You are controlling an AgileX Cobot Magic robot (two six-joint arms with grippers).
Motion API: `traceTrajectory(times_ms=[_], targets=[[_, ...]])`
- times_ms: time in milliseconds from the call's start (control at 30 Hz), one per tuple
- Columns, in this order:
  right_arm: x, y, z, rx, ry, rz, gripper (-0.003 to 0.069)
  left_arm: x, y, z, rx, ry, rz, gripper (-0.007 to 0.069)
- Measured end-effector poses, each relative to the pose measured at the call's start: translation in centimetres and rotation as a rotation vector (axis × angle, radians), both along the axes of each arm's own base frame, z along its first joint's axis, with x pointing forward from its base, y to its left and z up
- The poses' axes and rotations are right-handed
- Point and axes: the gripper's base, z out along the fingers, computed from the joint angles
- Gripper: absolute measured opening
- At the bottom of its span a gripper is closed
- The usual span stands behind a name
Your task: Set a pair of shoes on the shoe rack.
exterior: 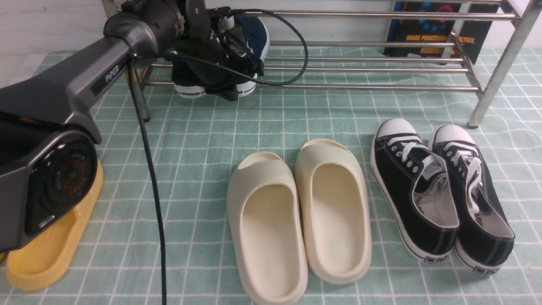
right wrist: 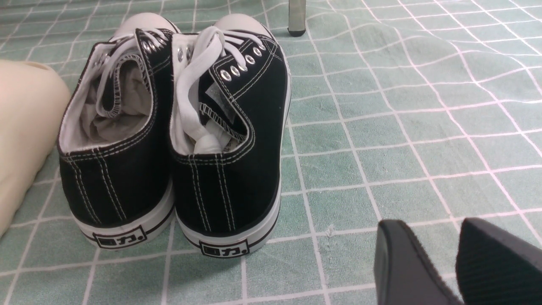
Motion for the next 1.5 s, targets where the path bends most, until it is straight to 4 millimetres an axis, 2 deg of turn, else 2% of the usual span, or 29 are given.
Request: traceTrajectory(times_ms=[367,533,667,733,800,833,867,900,967,1000,1033,1067,1100,1133,1167,1200,1233,1333,1367,1400,1433,1500], targets=[[0.0,0.0,0.0,0.000,0.000,0.000,0.0239,0.3,0.0,0.2,-0.007,-0.039,0.007,-0.0013],[0.0,0.0,0.0,0.000,0.000,0.000,0.0239,0.2,0.0,1.1,-0.001,-0.030,0.002,0.0010],[0.0,0.0,0.0,0.000,0.000,0.000,0.0239,-1.1,0.6,4.5,0.054,0.029,-0.014,0.0144],[0.0,0.0,0.0,0.000,0.000,0.000,0.0239,-1.8,0.9,5.8,0.070,0.043,-0.017,0.0182],[0.0,0.0,0.0,0.000,0.000,0.000,0.0239,-2.9,1.4,9.3,0.080,-0.002,-0.015,0.0240],[0.0,0.0,0.0,0.000,0.000,0.000,0.0239,-3.9,1.8,11.6,0.072,-0.050,-0.012,0.0260],[0.0,0.0,0.0,0.000,0.000,0.000,0.0239,-4.6,2.0,13.1,0.065,-0.079,-0.010,0.0269],[0.0,0.0,0.0,0.000,0.000,0.000,0.0239,-4.8,2.1,13.4,0.065,-0.084,-0.010,0.0269],[0.0,0.0,0.0,0.000,0.000,0.000,0.0239,-8.2,3.0,18.9,0.034,-0.201,-0.005,0.0264],[0.0,0.0,0.0,0.000,0.000,0.000,0.0239,-9.4,3.4,20.5,0.023,-0.238,-0.003,0.0256],[0.0,0.0,0.0,0.000,0.000,0.000,0.0239,-10.0,3.6,21.3,0.018,-0.256,-0.002,0.0253],[0.0,0.0,0.0,0.000,0.000,0.000,0.0239,-11.9,4.2,23.4,0.006,-0.307,0.002,0.0232],[0.0,0.0,0.0,0.000,0.000,0.000,0.0239,-12.6,4.4,24.1,0.003,-0.322,0.003,0.0225],[0.0,0.0,0.0,0.000,0.000,0.000,0.0239,-16.2,5.5,27.0,-0.011,-0.389,0.009,0.0195],[0.0,0.0,0.0,0.000,0.000,0.000,0.0239,-16.1,5.5,26.8,-0.008,-0.382,0.009,0.0191],[0.0,0.0,0.0,0.000,0.000,0.000,0.0239,-18.8,6.3,28.1,-0.011,-0.406,0.012,0.0165],[0.0,0.0,0.0,0.000,0.000,0.000,0.0239,-20.5,6.8,28.8,-0.014,-0.420,0.013,0.0153],[0.0,0.0,0.0,0.000,0.000,0.000,0.0239,-24.5,8.1,28.3,0.006,-0.390,0.017,0.0115],[0.0,0.0,0.0,0.000,0.000,0.000,0.0239,-25.4,8.3,27.2,0.018,-0.351,0.013,0.0104],[0.0,0.0,0.0,0.000,0.000,0.000,0.0239,-26.4,8.7,26.9,0.020,-0.344,0.013,0.0099],[0.0,0.0,0.0,0.000,0.000,0.000,0.0239,-27.5,9.1,25.2,0.053,-0.296,0.018,0.0091],[0.0,0.0,0.0,0.000,0.000,0.000,0.0239,-29.6,10.0,23.4,0.082,-0.257,0.029,0.0088]])
